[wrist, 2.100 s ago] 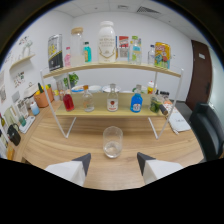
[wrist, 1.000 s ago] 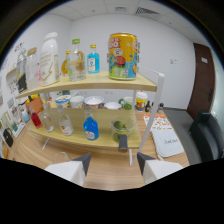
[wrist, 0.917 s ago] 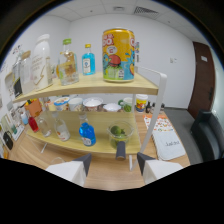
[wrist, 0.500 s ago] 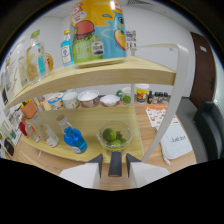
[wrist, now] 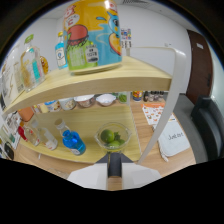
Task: Make me a cup of Mojito.
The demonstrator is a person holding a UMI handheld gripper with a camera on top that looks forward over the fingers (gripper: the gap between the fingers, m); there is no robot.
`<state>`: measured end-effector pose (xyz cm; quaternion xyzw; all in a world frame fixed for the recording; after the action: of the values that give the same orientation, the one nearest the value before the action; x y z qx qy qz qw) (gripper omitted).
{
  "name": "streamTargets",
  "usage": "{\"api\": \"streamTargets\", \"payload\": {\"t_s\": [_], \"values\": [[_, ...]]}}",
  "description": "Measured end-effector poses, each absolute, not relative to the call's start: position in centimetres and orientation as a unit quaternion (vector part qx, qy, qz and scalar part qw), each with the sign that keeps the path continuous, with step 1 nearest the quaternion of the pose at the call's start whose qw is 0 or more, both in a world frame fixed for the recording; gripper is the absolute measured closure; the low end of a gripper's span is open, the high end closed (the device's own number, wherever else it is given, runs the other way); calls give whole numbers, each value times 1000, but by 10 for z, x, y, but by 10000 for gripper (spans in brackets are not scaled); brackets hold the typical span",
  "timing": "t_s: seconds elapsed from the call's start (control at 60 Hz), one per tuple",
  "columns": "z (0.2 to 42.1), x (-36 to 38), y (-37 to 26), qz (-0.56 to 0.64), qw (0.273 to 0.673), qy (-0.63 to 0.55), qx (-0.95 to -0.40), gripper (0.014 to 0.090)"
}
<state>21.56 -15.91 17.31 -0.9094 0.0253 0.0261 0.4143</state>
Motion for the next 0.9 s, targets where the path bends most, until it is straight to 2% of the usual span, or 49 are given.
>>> {"api": "streamTargets", "payload": {"t_s": [0.333,0.683,0.9], "values": [[214,203,-203,16,459,32,-888,891],[175,148,-259,37,444,51,-894,892],[166,127,-261,-24,455,-8,-890,891]]}}
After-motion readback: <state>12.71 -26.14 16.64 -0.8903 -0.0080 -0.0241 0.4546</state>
